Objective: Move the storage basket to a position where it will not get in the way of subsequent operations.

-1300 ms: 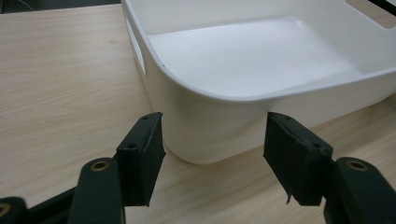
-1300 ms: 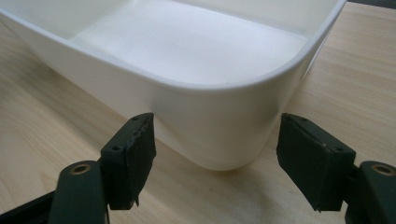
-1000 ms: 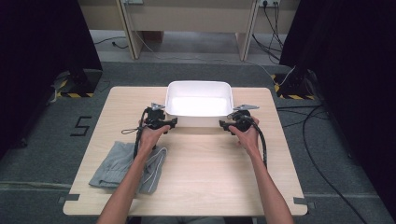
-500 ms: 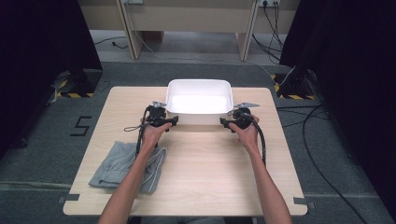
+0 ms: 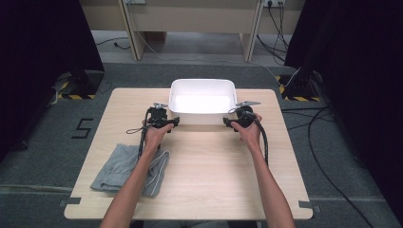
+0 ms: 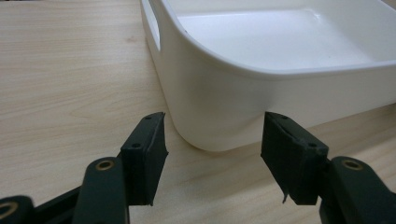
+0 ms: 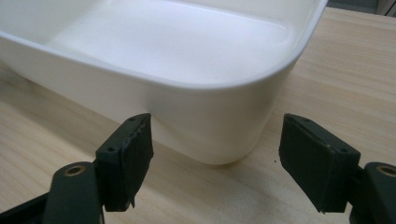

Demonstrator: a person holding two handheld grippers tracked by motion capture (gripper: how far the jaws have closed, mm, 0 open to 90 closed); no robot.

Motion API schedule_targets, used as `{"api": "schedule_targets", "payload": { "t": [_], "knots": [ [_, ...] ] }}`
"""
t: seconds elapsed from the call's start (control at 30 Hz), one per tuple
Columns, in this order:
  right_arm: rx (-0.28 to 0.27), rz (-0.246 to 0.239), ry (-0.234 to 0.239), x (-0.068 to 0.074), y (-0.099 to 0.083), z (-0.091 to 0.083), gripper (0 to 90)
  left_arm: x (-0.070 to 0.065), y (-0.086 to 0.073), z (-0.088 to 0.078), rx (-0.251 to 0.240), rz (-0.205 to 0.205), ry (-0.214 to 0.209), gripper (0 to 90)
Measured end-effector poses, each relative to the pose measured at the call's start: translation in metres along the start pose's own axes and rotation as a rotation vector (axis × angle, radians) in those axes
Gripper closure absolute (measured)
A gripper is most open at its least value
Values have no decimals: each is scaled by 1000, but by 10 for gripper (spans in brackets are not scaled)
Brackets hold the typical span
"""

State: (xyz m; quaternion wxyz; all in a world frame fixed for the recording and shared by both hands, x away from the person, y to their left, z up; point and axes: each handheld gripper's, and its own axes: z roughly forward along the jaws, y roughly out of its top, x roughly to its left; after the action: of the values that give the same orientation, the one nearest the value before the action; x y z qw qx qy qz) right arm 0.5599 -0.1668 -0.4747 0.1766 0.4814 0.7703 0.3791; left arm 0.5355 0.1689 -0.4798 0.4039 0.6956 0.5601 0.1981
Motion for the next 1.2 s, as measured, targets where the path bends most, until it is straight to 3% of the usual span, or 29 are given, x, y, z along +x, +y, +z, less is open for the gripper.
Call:
{"api": "schedule_targets", "payload": {
  "t": [0.1, 0.27, 0.4, 0.57, 0.67, 0.73, 0.83, 1.1, 1.2],
  "knots": [
    [3, 0, -11, 1, 2, 1, 270, 1, 0, 2, -1, -11, 4, 393],
    [9, 18, -22, 1, 2, 2, 272, 2, -1, 0, 12, 3, 10, 396],
    [-10, 49, -3, 2, 0, -3, 268, 0, 1, -8, 26, 15, -6, 381],
    [0, 42, -7, 4, -6, -14, 266, -3, 3, -24, 44, 45, -23, 359],
    [0, 31, -8, 5, -11, -22, 266, -4, 4, -35, 47, 64, -28, 351],
    [-2, 24, -1, 7, -14, -27, 266, -4, 3, -44, 34, 61, -58, 346],
    [-4, -10, 17, 11, -16, -34, 266, -3, -3, -53, 49, 89, -55, 336],
    [-25, -69, 78, 32, -21, -50, 266, 1, -21, -83, 36, 109, -101, 310],
    [-36, -86, 106, 40, -24, -53, 266, 2, -28, -92, 39, 132, -99, 305]
  ]
}}
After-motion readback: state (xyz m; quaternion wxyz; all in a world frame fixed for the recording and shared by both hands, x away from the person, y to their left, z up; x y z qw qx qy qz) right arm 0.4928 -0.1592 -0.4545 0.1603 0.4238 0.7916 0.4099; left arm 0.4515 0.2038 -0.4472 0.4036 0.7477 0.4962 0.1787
